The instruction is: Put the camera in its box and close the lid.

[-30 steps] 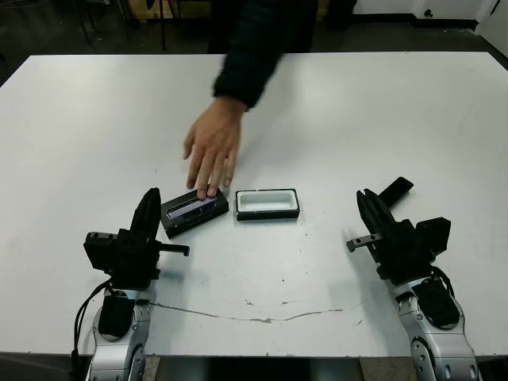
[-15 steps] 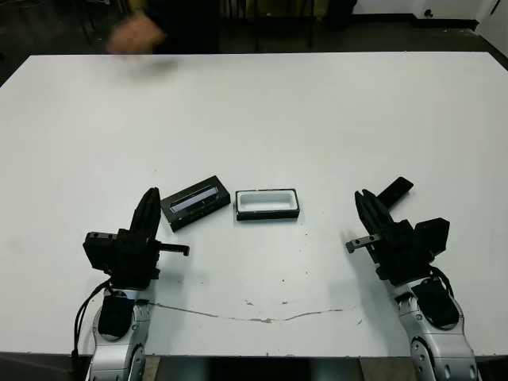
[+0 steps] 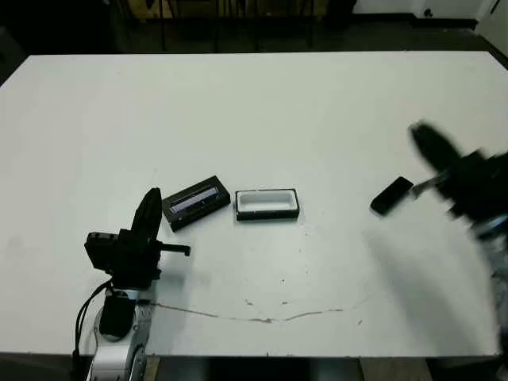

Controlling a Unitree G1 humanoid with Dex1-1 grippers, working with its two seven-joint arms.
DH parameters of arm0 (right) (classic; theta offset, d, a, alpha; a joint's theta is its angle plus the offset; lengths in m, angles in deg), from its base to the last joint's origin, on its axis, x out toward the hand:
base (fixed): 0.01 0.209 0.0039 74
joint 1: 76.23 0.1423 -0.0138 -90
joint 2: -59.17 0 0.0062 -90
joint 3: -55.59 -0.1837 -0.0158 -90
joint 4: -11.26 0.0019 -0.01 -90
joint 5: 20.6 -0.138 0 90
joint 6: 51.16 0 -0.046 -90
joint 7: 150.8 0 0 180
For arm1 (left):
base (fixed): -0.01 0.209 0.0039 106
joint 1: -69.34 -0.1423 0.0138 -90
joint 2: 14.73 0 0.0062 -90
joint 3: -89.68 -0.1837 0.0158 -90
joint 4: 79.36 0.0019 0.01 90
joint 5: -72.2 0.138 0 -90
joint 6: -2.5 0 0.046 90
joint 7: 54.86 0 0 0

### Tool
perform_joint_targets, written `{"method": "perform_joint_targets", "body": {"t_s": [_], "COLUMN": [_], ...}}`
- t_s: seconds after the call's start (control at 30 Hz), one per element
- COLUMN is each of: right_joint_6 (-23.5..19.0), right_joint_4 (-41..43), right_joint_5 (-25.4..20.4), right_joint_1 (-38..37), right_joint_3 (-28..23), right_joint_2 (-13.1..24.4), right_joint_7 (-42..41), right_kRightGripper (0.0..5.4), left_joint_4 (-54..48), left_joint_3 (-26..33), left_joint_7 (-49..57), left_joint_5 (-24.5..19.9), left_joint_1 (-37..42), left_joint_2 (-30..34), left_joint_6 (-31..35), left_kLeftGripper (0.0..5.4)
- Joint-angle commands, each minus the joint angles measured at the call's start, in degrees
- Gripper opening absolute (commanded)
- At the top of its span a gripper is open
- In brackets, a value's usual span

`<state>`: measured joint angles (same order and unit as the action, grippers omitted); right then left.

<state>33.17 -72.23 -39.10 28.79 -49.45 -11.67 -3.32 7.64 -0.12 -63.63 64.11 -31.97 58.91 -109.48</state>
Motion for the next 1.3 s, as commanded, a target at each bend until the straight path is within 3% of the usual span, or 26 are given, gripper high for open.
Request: {"method": "perform_joint_targets", "body": {"t_s": [0.03, 0.17, 0.27, 0.37, 0.43, 0.57, 0.73, 1.0, 1.3], "right_joint_6": [2.5, 7.2, 14.6, 15.5, 18.0, 18.9, 14.6, 15.5, 11.2], "right_joint_4": [-8.1, -15.7, -24.0, -29.0, -34.6, -45.4, -52.4, -58.8, -58.2], "right_joint_5": [3.6, 9.4, 15.5, 22.7, 27.9, 34.9, 44.1, 47.4, 49.9], "right_joint_1": [5.6, 12.1, 18.5, 24.5, 29.5, 36.9, 41.1, 41.3, 38.4], "right_joint_3": [1.5, 4.6, 8.6, 14.1, 18.5, 25.1, 33.0, 37.4, 40.5], "right_joint_2": [6.8, 11.8, 13.3, 13.9, 12.8, 9.2, 4.6, 0.6, -1.0], "right_joint_7": [-5.9, -9.5, -10.4, -10.0, -9.8, -9.1, -7.7, -8.7, -10.7], "right_kRightGripper": [0.00, 0.00, 0.00, 0.00, 0.00, 0.00, 0.00, 0.00, 0.00], "left_joint_4": [1.2, 0.1, -0.9, -0.9, -0.8, -0.3, -0.4, -0.5, -0.5], "left_joint_3": [0.3, 0.1, -0.1, -0.2, -0.2, -0.3, 0.0, 0.2, -0.1], "left_joint_7": [0.1, 0.1, 0.9, 0.8, 0.7, 0.4, 1.1, 1.6, 1.8], "left_joint_5": [0.3, 0.0, 0.9, 0.7, 0.6, 0.0, 1.0, 1.7, 1.8], "left_joint_1": [-0.3, -0.8, -1.3, -1.3, -1.2, -1.0, -1.1, -1.3, -1.7], "left_joint_2": [0.2, 0.1, 0.0, 0.0, 0.0, -0.3, -0.3, -0.3, -0.4], "left_joint_6": [-0.2, 0.9, 1.7, 1.7, 1.6, 1.3, 1.1, 1.0, 1.1], "left_kLeftGripper": [0.02, 0.02, 0.02, 0.02, 0.02, 0.02, 0.02, 0.02, 0.02]}}
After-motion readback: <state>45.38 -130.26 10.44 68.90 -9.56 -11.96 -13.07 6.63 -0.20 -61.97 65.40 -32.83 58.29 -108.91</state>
